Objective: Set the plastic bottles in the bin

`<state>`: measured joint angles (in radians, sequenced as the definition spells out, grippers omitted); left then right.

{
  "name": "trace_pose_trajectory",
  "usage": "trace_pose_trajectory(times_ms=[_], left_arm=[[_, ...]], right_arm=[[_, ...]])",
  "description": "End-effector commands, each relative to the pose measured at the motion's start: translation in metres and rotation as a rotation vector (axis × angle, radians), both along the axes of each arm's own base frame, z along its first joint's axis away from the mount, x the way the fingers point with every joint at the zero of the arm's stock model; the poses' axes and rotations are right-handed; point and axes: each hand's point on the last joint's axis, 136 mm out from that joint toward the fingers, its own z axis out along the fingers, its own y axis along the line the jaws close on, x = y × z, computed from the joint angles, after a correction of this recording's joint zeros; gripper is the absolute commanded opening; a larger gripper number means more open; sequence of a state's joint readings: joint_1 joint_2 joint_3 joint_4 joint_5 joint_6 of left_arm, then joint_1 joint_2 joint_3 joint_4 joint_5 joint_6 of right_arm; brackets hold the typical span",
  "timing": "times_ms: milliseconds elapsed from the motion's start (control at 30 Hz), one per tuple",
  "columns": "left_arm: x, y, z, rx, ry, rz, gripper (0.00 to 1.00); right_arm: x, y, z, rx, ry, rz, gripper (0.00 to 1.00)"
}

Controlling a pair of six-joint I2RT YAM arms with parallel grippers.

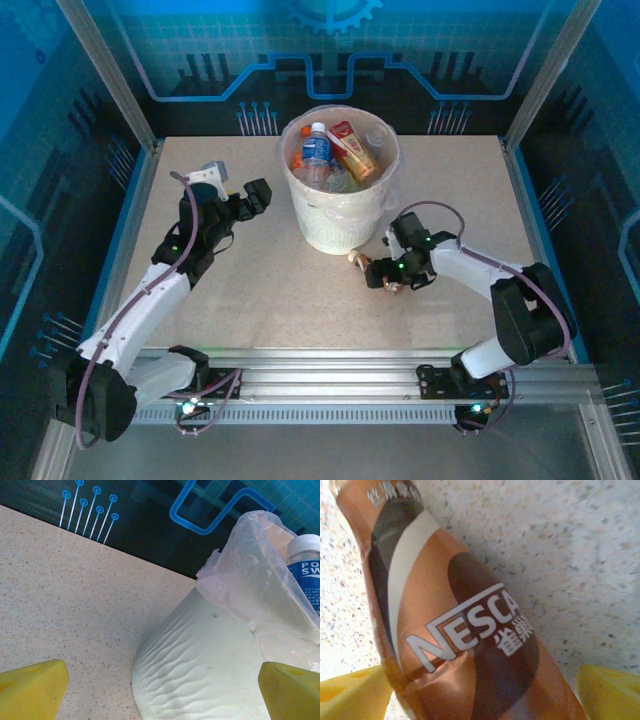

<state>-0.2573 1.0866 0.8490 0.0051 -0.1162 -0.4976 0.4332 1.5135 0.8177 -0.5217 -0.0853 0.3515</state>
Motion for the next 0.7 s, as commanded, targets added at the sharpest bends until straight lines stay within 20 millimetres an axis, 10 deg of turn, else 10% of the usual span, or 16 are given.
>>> trace_pose_trajectory(times_ms=[0, 400, 667], left_arm=[[0.003, 0.005, 0.002, -0.004, 0.0, 0.026, 0.99], [0.004, 0.006, -0.002, -0.005, 0.009, 0.03, 0.99], [0.004, 0.006, -0.003, -0.003, 0.012, 0.032, 0.99]], right_arm=[[-0.003, 0.01, -0.004, -0.009, 0.01, 0.042, 0.94], [0.005, 0.024, -0.011, -0.041, -0.017, 0.077, 0.92], [0.014, 0.033, -0.012, -0.04, -0.019, 0.086, 0.7]])
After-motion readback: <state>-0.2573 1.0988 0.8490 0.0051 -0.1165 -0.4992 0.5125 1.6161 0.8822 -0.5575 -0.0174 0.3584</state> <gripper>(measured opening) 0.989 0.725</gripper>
